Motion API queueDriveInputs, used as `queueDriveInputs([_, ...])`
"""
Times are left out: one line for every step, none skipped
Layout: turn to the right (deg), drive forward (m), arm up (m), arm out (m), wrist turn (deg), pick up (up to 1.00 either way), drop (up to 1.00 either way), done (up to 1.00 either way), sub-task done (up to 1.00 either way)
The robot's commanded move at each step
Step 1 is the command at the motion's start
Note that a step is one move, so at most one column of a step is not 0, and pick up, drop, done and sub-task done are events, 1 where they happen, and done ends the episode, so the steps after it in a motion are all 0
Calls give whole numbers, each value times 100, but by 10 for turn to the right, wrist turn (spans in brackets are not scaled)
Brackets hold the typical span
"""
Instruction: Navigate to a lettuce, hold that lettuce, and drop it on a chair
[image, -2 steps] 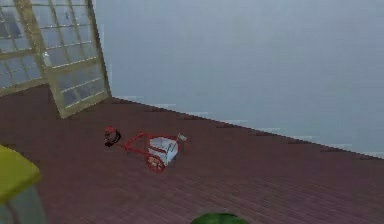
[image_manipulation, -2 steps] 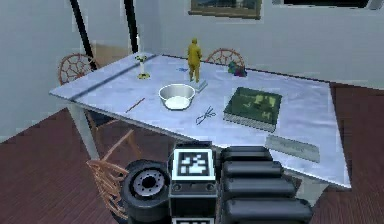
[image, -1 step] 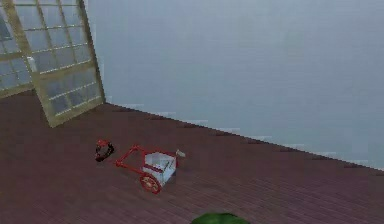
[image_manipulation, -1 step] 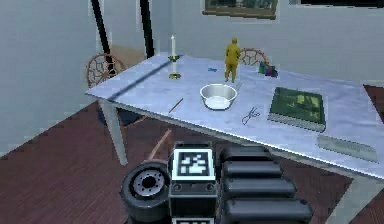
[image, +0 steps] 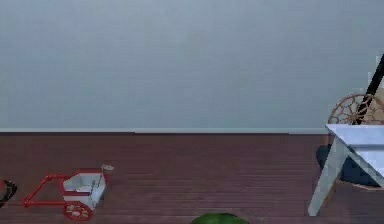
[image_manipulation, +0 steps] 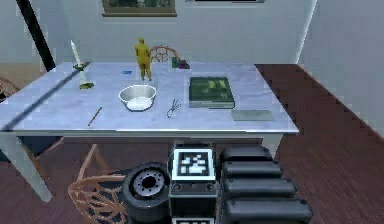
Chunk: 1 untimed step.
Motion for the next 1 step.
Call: queueDriveInputs([0,55,0,0,0,0,0,0,0])
